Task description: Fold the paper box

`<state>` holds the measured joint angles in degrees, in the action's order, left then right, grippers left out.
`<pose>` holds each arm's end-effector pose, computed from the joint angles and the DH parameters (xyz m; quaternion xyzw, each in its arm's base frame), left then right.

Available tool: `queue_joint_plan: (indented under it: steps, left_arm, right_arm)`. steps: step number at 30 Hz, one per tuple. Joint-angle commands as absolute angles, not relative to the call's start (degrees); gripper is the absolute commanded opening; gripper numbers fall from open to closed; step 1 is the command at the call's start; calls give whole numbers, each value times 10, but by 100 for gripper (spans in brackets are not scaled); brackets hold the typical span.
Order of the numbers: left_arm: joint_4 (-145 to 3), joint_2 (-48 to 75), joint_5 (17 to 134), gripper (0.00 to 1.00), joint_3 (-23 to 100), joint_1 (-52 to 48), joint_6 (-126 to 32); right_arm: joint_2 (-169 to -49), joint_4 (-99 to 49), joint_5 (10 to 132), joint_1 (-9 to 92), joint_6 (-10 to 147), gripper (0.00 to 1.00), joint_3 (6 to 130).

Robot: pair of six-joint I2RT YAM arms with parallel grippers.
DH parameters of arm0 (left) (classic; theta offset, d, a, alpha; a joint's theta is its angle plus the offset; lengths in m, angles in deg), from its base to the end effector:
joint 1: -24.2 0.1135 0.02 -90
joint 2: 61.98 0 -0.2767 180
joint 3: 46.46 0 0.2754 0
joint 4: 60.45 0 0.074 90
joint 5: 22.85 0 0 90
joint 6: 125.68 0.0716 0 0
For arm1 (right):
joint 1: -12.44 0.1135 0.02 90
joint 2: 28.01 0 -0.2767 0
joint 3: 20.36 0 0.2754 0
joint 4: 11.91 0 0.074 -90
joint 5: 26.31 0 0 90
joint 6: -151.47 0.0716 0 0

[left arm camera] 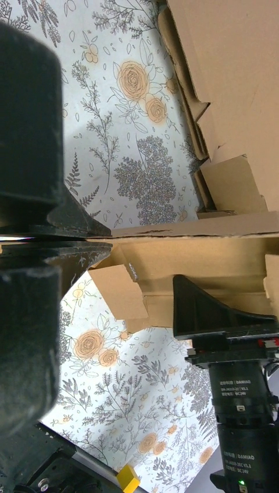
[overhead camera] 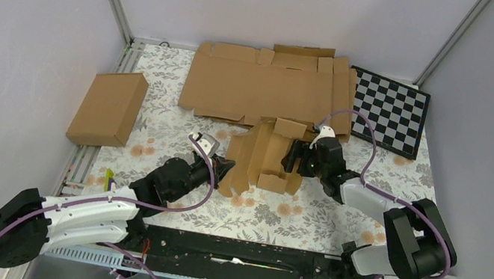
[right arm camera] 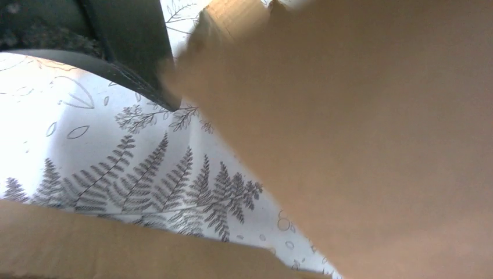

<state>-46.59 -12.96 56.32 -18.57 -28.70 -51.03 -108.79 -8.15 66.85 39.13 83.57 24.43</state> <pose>0.1546 -0.1822 0.2049 0.1814 0.7275 -0.3105 0.5844 0.2855 0.1480 0.1472 -0.0484 0.8740 0.2214 0.4298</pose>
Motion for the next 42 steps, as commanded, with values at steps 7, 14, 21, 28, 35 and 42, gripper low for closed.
queue_joint_plan:
  steps: [7,14,21,28,35,42]
  left_arm:
    - [-431,-135,564,0,-161,-285,-515]
    - [-436,-137,570,0,-163,-285,-525]
    - [-421,-151,576,0,-176,-285,-548]
    - [-424,-163,579,0,-180,-285,-567]
    - [-419,-164,581,0,-188,-285,-575]
    - [-421,-165,582,0,-189,-285,-572]
  right_arm:
    - [-1076,-146,594,485,796,78,244]
    - [-1059,-157,597,520,831,81,225]
    - [-1036,-163,599,529,845,91,225]
    - [-1031,-160,577,543,856,98,229]
    - [-1018,-91,654,543,837,100,198]
    - [-1024,-96,627,543,808,100,212]
